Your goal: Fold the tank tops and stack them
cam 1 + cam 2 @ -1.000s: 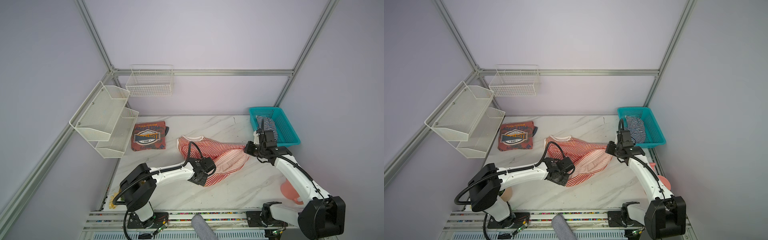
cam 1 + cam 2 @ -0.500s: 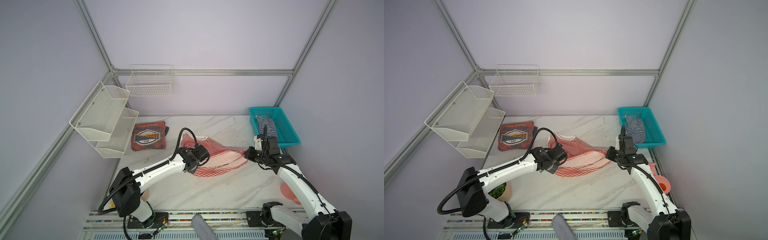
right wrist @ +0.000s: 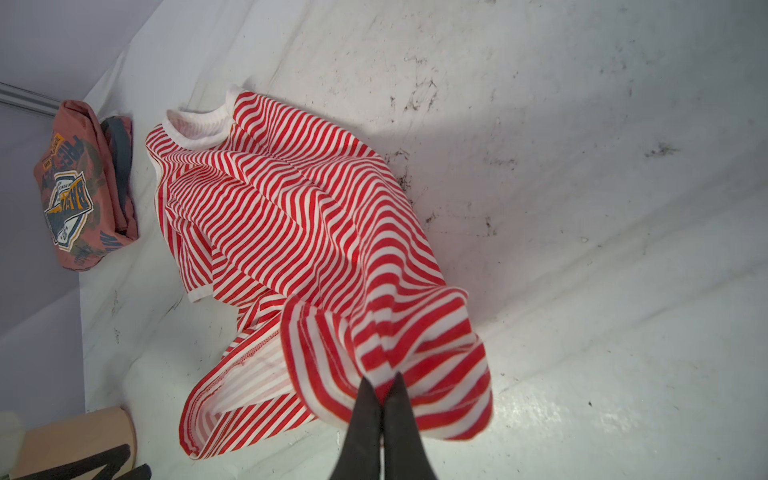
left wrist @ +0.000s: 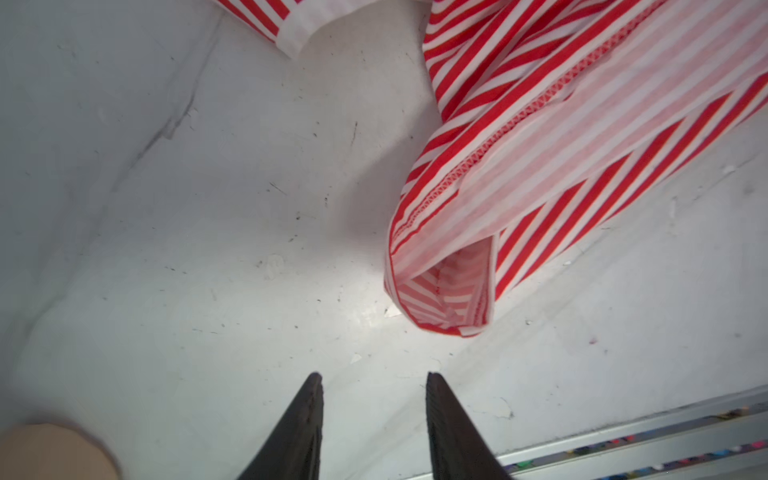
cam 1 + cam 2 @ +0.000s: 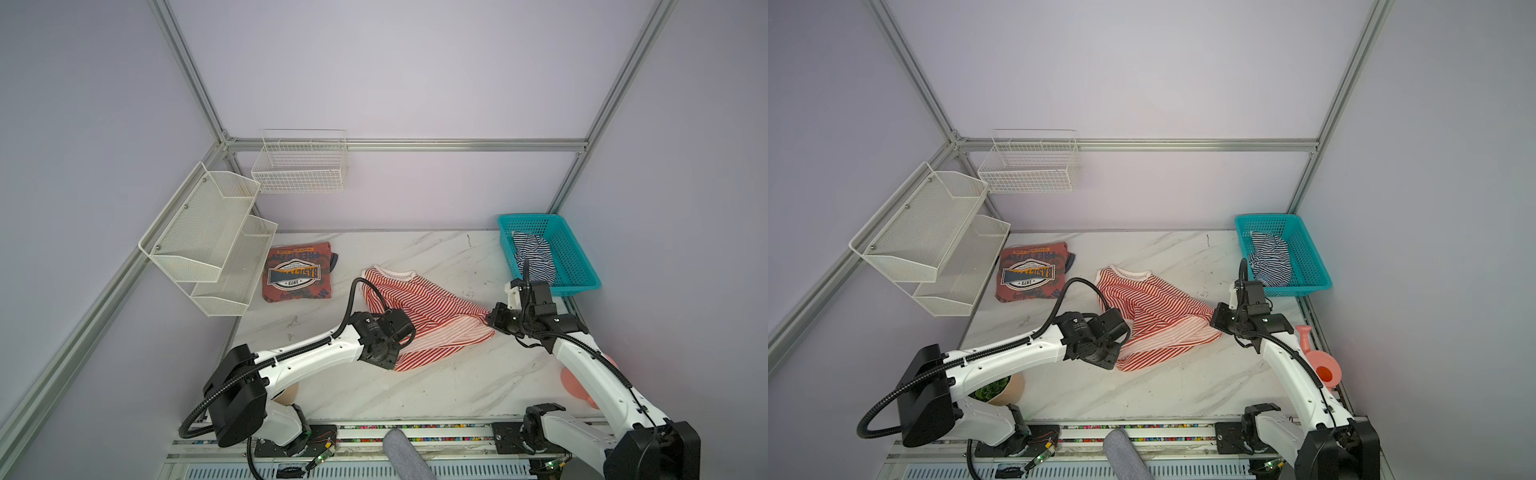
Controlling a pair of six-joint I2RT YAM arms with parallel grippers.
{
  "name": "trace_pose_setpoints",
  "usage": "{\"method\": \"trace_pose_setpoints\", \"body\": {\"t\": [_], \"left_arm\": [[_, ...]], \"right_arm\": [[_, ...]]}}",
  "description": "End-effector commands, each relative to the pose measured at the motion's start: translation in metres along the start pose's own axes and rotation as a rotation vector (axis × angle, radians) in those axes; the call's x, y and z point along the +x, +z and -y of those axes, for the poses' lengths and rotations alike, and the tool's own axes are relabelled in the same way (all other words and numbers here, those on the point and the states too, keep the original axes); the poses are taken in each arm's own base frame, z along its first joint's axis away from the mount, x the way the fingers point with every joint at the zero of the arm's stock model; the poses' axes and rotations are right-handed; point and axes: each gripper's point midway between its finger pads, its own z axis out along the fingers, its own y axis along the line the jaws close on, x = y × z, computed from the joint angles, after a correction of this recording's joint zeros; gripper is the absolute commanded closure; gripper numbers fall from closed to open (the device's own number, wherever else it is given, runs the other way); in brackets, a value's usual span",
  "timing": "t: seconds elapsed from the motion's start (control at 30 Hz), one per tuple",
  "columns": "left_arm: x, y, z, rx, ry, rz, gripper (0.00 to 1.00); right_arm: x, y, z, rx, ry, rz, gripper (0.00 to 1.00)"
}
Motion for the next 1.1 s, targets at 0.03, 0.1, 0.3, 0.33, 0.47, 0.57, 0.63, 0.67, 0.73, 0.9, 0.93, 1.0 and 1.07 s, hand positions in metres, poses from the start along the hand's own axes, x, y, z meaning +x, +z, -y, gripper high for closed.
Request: {"method": "trace_pose_setpoints", "body": {"t": [0.03,0.1,0.3,0.33,0.47,0.57,0.63,0.67,0.73,0.9,0.93,1.0,1.07], "left_arm": [[-0.007,-0.012,0.036,0.229,-0.175,0.051,0.59],[-0.01,-0.014,0.049,0.297,-0.172,0.059,0.59],[0.003,0.002,0.062,0.309,-0.136,-0.007,0.6],[0.005,0.005,0.063,0.302,-0.13,-0.014,0.6],[0.012,0.021,0.061,0.257,-0.12,-0.058,0.61],[0.015,0.022,0.054,0.221,-0.121,-0.063,0.61],[0.016,0.022,0.049,0.194,-0.123,-0.059,0.62],[0.016,0.021,0.046,0.184,-0.123,-0.056,0.62],[0.016,0.023,0.042,0.161,-0.125,-0.053,0.62],[0.016,0.029,0.031,0.075,-0.114,-0.062,0.62],[0.016,0.031,0.03,0.064,-0.109,-0.064,0.62],[0.015,0.034,0.029,0.05,-0.107,-0.062,0.62],[0.012,0.036,0.029,0.035,-0.103,-0.059,0.62]], "right_arm": [[-0.001,0.003,0.0,-0.007,0.009,0.0,1.0],[-0.001,0.004,0.0,-0.007,0.011,-0.002,1.0],[0.001,0.006,0.003,-0.002,0.006,-0.008,1.0],[0.002,0.007,0.003,-0.001,0.005,-0.009,1.0],[0.002,0.007,0.004,-0.001,0.004,-0.01,1.0],[0.002,0.006,0.003,-0.001,-0.001,-0.01,1.0],[0.002,0.007,0.003,-0.001,-0.002,-0.011,1.0],[0.002,0.007,0.004,0.0,-0.001,-0.011,1.0],[0.002,0.009,0.004,0.002,0.001,-0.014,1.0],[0.003,0.011,0.004,-0.003,0.006,-0.02,1.0],[0.003,0.011,0.004,-0.003,0.005,-0.019,1.0],[0.002,0.011,0.004,-0.001,0.004,-0.018,1.0],[0.002,0.01,0.004,-0.001,0.005,-0.018,1.0]]}}
